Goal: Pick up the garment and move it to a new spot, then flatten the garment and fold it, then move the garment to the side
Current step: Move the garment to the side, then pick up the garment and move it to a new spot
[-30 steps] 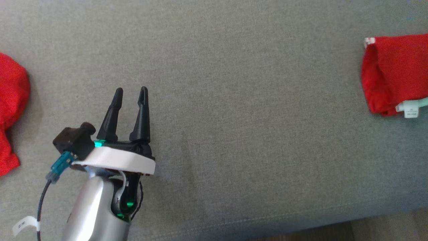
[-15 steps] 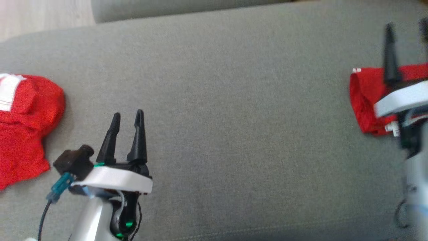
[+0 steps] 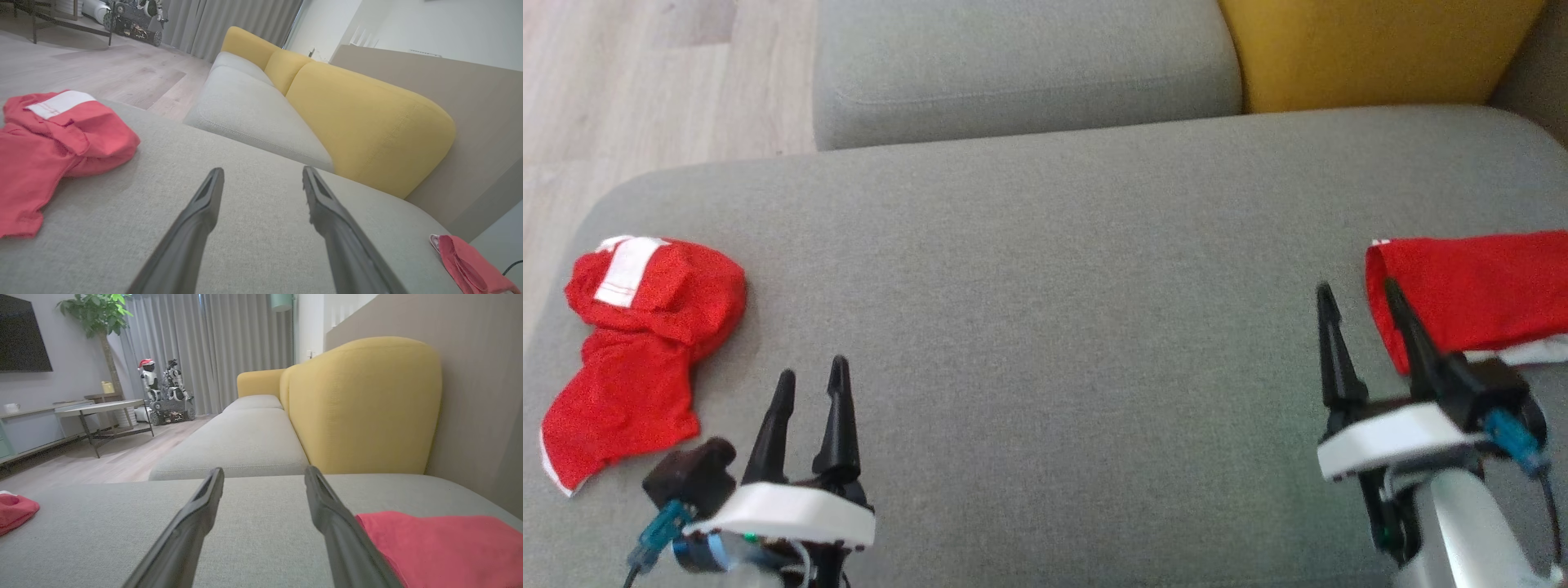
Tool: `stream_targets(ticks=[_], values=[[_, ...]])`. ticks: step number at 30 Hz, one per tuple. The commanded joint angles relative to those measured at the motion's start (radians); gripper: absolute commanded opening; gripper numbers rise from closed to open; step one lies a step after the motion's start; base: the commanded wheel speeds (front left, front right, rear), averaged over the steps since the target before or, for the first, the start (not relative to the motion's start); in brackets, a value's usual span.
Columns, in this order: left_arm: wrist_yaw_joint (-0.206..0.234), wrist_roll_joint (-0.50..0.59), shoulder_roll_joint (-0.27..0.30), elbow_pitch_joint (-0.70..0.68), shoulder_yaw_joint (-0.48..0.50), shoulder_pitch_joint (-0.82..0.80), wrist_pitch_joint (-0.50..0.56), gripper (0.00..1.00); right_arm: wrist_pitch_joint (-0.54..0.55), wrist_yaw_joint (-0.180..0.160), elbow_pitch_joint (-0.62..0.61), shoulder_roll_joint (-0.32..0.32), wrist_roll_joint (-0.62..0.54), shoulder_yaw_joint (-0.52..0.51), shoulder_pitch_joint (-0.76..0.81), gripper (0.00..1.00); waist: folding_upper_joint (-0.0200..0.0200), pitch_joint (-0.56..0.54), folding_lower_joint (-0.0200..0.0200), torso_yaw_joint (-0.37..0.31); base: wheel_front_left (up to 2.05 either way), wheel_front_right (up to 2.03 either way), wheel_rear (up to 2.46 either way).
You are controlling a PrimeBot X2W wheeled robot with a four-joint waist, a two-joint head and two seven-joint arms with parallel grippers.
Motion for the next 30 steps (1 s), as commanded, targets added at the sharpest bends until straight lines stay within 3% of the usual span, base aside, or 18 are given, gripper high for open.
stream_targets(ticks=[1, 8, 30], values=[[-0.002, 0.001, 0.004, -0.025, 0.043, -0.026, -0.005, 1.00, -0.018, -0.001, -0.027, 0.010, 0.005, 0.008, -0.013, 1.00, -0.0001, -0.014, 0.0000, 0.010, 0.00, 0.00, 0.00], [-0.017, 0.020, 0.004, -0.048, 0.039, 0.011, -0.005, 1.00, -0.042, -0.001, -0.034, 0.017, 0.020, 0.014, 0.057, 1.00, -0.0001, -0.027, 0.0000, 0.020, 0.00, 0.00, 0.00], [-0.008, 0.028, 0.004, -0.078, 0.035, 0.019, -0.005, 1.00, -0.046, -0.001, -0.074, 0.017, 0.075, 0.021, 0.095, 1.00, -0.0001, -0.023, 0.0000, 0.030, 0.00, 0.00, 0.00]])
